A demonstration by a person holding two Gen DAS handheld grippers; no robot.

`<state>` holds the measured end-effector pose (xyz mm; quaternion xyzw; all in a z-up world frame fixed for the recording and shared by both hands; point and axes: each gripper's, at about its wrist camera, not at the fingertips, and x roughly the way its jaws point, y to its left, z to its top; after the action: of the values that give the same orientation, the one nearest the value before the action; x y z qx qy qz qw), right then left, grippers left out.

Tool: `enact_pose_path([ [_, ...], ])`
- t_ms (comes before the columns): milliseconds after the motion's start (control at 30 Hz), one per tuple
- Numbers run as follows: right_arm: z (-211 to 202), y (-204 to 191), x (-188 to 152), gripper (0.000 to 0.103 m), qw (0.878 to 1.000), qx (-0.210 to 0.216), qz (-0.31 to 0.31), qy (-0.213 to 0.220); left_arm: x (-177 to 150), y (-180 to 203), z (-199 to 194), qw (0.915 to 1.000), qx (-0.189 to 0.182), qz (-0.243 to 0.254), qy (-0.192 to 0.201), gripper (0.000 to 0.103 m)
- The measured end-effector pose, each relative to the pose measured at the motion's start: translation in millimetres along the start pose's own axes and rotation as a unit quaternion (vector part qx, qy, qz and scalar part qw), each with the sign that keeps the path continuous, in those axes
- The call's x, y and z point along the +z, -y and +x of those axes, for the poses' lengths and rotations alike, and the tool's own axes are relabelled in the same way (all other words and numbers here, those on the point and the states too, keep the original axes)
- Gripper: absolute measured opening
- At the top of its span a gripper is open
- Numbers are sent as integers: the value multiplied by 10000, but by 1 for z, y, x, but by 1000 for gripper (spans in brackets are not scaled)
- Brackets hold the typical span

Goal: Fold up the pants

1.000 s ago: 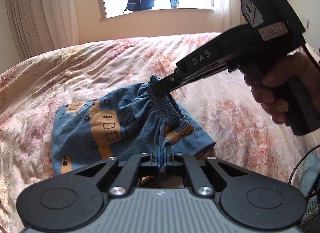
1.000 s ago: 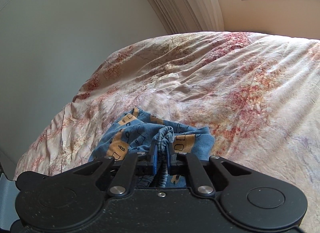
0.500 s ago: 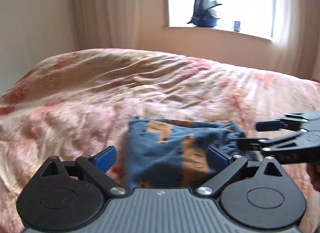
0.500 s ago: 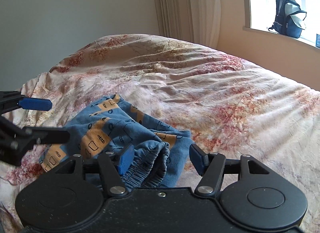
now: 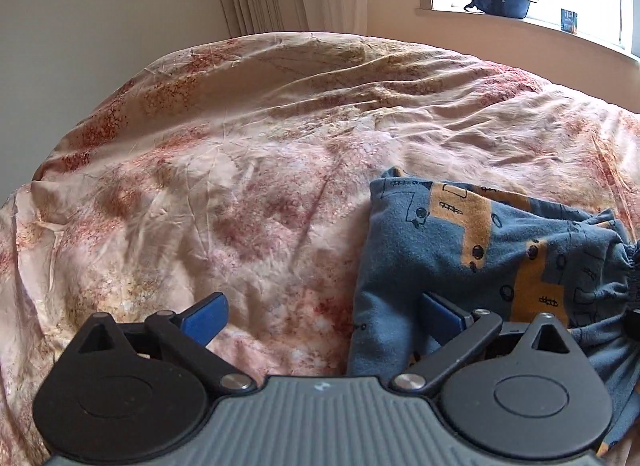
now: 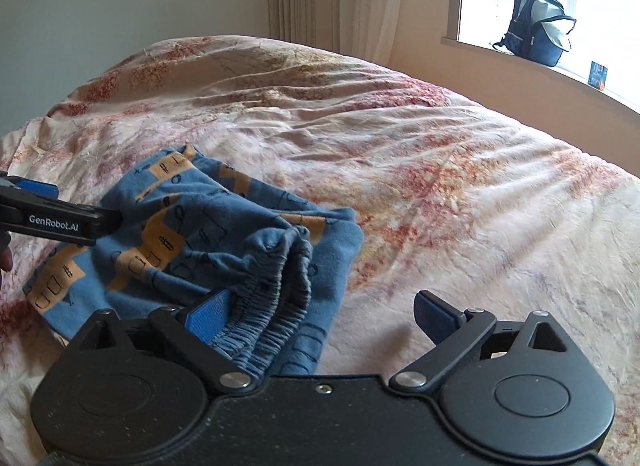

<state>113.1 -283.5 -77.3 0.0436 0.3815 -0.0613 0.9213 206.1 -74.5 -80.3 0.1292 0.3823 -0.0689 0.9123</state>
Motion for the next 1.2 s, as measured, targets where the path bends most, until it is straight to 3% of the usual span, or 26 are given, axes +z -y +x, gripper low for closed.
enact_pose_path([
  [200,-19,9,-9,97,9984,-559,77,-69,1,-4,-3,9998,-38,-121,-147,103],
  [433,-36,-21,-3,102,9984,225,-117,496,-11,5,-20,9991,-253,-5,-342,103],
  [600,-12,-21,-20,100,9987,-42,135,-491,-25,14,-20,9977,-187,172,-635,103],
  [933,-33,-19,-35,101,9968,-321,182,-704,-38,11,-41,9961,-132,385,-782,103],
  [1100,-46,-5,-14,102,9991,-10,412,89,-29,13,-54,9972,-384,181,-617,103],
  [1200,-29,-4,7,102,9989,69,154,444,-31,28,-57,9965,-617,374,-427,103],
])
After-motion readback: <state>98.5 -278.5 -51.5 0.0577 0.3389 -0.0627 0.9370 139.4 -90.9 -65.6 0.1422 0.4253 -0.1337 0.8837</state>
